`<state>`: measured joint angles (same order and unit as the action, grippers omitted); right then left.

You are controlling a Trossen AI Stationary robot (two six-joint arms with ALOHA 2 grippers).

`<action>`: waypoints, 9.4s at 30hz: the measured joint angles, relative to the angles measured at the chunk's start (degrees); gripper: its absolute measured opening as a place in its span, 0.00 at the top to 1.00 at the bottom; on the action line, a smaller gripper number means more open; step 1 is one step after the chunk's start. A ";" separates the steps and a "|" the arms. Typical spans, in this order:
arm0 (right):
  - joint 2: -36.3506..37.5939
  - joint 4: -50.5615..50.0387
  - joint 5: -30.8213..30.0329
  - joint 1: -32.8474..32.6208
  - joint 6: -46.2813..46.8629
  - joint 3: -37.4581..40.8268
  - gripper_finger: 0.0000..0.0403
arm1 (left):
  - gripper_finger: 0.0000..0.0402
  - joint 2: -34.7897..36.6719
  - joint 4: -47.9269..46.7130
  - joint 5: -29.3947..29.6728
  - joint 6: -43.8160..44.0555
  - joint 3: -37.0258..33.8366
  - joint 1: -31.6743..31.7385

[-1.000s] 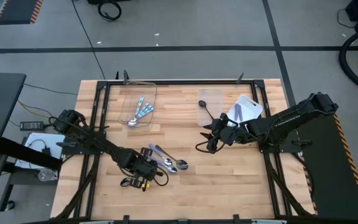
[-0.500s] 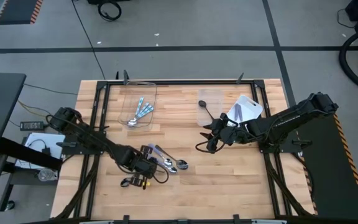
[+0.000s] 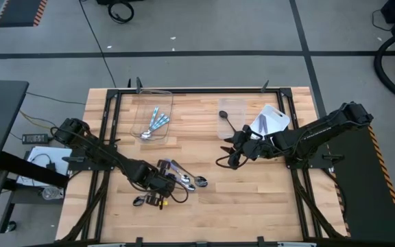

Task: Sort silverware by color (type)
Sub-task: Put the black spoon into the transparent white bin, then put the purple spoon into the white bin

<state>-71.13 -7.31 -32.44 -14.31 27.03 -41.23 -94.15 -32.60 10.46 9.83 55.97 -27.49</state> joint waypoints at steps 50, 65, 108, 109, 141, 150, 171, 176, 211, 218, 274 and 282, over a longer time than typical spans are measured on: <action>-24.26 35.58 8.97 -3.96 -17.88 -0.04 0.45 | 1.00 0.04 6.10 2.20 -0.94 1.28 7.41; -24.92 36.44 8.67 -3.96 -17.73 -0.07 0.43 | 0.68 -2.81 6.22 -0.23 14.62 1.28 8.60; -24.85 37.55 8.55 -3.96 -17.77 -0.02 0.43 | 0.74 -9.35 6.10 3.78 28.78 1.37 10.34; -24.85 37.48 8.55 -3.96 -17.76 -0.02 0.43 | 0.77 -9.35 6.03 3.76 28.46 1.37 10.34; -14.22 27.82 -1.63 -4.11 -14.03 -0.07 0.43 | 0.92 0.92 4.05 20.75 16.40 4.17 10.52; -14.03 27.73 2.15 -2.58 -10.43 -0.04 0.43 | 0.91 0.87 9.05 23.62 -5.81 4.17 10.81; -10.10 22.33 4.10 0.46 1.05 -0.01 0.48 | 0.91 0.83 19.60 25.33 -73.85 4.17 11.69; -7.63 21.57 2.56 2.93 3.49 -0.02 0.48 | 0.90 0.81 20.31 20.04 -94.91 4.17 11.89; -9.49 29.45 13.32 7.32 2.69 -0.04 0.73 | 0.90 -3.28 46.40 6.46 -126.62 4.17 18.08; -9.49 32.20 14.19 7.32 3.70 -0.09 0.95 | 0.90 -3.28 46.77 6.91 -127.08 4.19 18.88; -11.08 -2.36 21.37 41.82 4.03 -0.04 0.94 | 0.57 2.56 30.35 -11.46 -25.31 4.19 19.27; -11.20 -3.17 25.07 42.75 4.31 -0.04 0.80 | 0.57 3.50 16.35 -11.46 -21.82 4.19 19.04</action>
<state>-82.33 -10.49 -7.36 28.45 31.33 -41.28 -90.65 -16.25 -0.99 -11.99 60.16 -8.45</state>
